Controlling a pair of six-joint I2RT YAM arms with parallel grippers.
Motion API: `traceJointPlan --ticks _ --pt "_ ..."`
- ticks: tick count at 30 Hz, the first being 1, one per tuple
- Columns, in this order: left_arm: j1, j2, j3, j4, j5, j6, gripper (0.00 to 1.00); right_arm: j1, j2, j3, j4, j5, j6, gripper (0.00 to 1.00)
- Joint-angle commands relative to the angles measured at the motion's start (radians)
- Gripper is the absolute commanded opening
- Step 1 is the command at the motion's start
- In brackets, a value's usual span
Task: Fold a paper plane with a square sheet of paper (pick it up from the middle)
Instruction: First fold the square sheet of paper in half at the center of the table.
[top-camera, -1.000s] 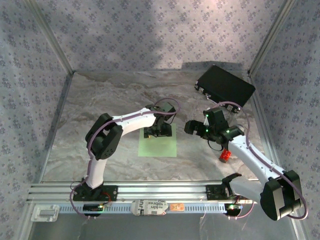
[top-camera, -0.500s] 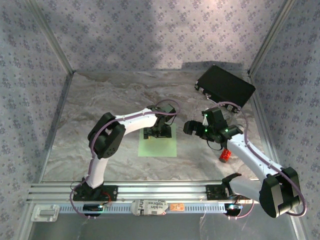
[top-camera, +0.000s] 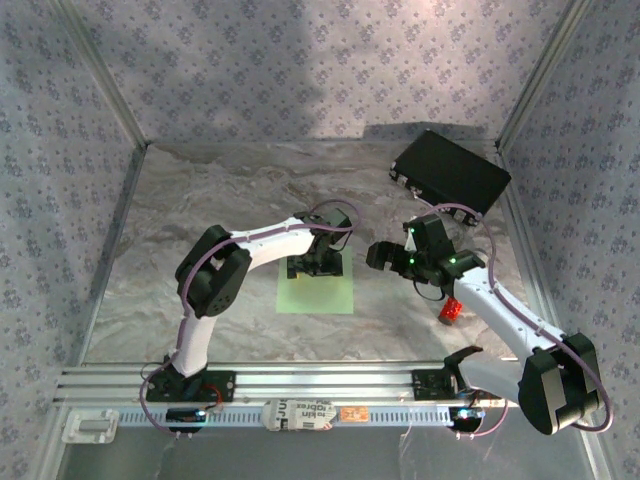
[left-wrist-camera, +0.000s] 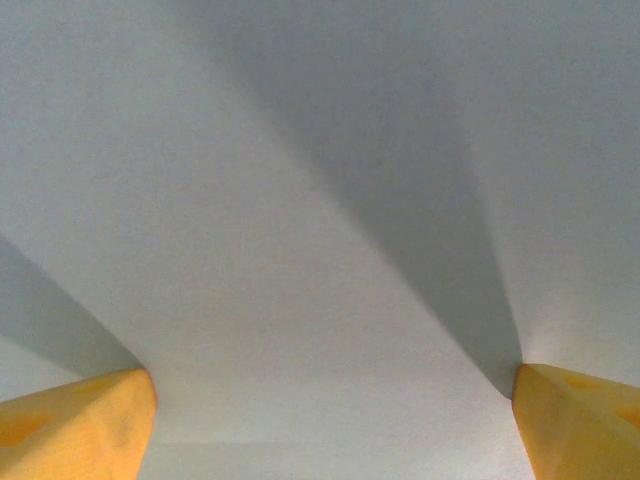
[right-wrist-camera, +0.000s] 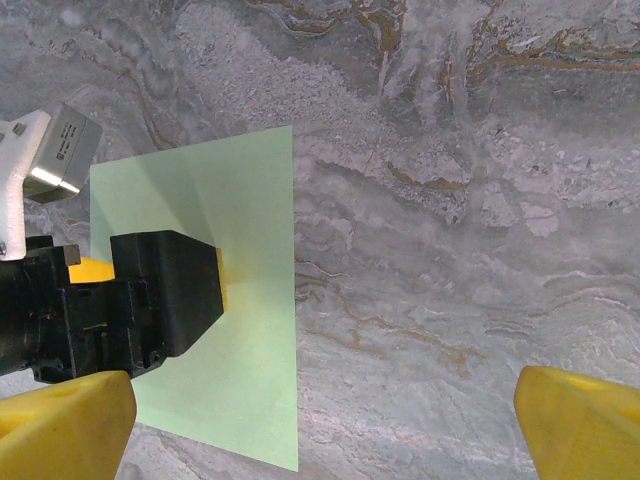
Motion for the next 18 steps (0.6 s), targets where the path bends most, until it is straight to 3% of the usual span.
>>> traceJointPlan --ticks 1,18 --pt "-0.011 0.058 -0.059 0.003 0.026 -0.007 0.91 -0.005 0.003 0.001 -0.009 -0.004 -0.018 0.99" --pt "-0.018 0.064 -0.076 0.023 0.026 -0.009 0.89 -0.007 0.046 0.031 -0.047 0.012 -0.002 0.99"
